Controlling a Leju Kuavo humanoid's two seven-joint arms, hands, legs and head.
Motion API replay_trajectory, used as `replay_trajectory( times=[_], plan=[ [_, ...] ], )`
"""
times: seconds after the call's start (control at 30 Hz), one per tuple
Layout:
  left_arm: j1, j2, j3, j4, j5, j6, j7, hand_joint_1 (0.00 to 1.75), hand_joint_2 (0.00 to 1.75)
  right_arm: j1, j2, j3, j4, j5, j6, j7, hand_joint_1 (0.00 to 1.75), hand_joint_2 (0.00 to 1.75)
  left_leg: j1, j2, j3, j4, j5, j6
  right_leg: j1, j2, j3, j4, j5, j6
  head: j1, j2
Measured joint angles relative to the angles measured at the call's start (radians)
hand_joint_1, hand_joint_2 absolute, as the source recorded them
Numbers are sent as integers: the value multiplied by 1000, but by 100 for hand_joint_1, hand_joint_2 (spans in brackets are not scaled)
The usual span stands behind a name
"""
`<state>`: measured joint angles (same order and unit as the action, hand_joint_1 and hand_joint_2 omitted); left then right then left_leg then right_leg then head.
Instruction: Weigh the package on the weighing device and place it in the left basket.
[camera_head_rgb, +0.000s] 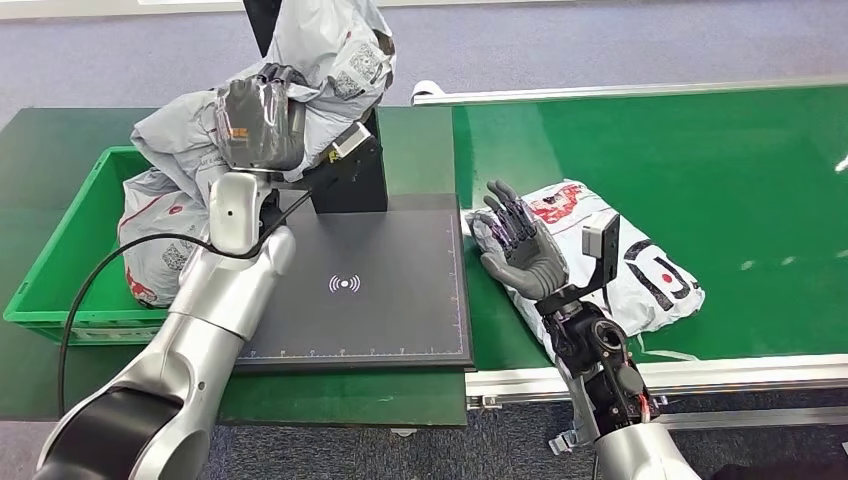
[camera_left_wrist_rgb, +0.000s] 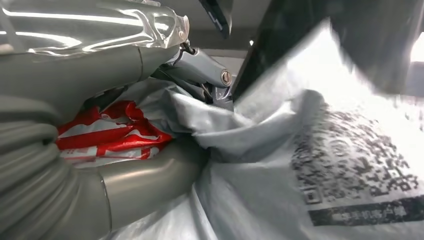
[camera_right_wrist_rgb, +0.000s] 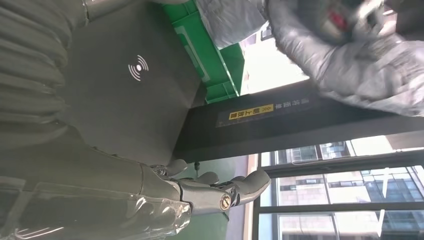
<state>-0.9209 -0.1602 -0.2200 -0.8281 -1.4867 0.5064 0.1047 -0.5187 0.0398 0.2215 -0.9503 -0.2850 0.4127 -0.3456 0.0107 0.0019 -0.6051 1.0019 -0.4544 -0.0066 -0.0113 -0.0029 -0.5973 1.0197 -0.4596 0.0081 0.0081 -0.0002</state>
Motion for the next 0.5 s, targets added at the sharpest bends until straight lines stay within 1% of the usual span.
replay_trajectory(
  times=[0.03, 0.1, 0.17, 0.23, 0.3, 0.4, 0.5],
  plan=[
    [-18, 0, -3, 34, -26, -50, 48, 175, 175, -1, 0, 2, 2, 2, 0, -2, 0, 175, 0, 0, 0, 0, 0, 0, 0, 0, 0, 0, 0, 0, 0, 0],
    [-56, 4, -14, 116, -56, -182, 148, 175, 175, -7, 0, 5, 10, 7, 4, -6, 0, 175, 0, 0, 0, 0, 0, 0, 0, 0, 1, 0, 0, 0, 0, 0],
    [-87, 11, -41, 196, -60, -309, 228, 175, 175, -16, 3, 9, 24, 14, 13, -14, 0, 175, 0, 0, 1, 0, 0, 0, 0, 0, 2, 0, 0, 0, 0, 0],
    [-110, 22, -87, 270, -61, -422, 282, 175, 175, -27, 8, 14, 40, 22, 20, -20, 0, 175, 0, 0, 3, 0, 0, 0, 0, 0, 4, 0, 0, 0, 0, 0],
    [-118, 38, -136, 333, -60, -519, 313, 175, 175, -37, 14, 19, 54, 27, 23, -23, 0, 175, 0, 1, 4, -1, 0, 0, 0, 1, 5, 0, 0, 0, 0, 0],
    [-111, 65, -163, 402, -55, -605, 342, 175, 175, -52, 22, 28, 76, 30, 30, -24, 0, 175, 0, 4, 5, -1, 1, -1, 1, 3, 4, 0, 1, -2, 0, 0],
    [-104, 96, -169, 449, -39, -647, 365, 175, 175, -63, 30, 37, 94, 35, 36, -23, 0, 175, 1, 4, 5, -1, 1, -1, 1, 3, 4, 1, 1, -2, 0, 0]
  ],
)
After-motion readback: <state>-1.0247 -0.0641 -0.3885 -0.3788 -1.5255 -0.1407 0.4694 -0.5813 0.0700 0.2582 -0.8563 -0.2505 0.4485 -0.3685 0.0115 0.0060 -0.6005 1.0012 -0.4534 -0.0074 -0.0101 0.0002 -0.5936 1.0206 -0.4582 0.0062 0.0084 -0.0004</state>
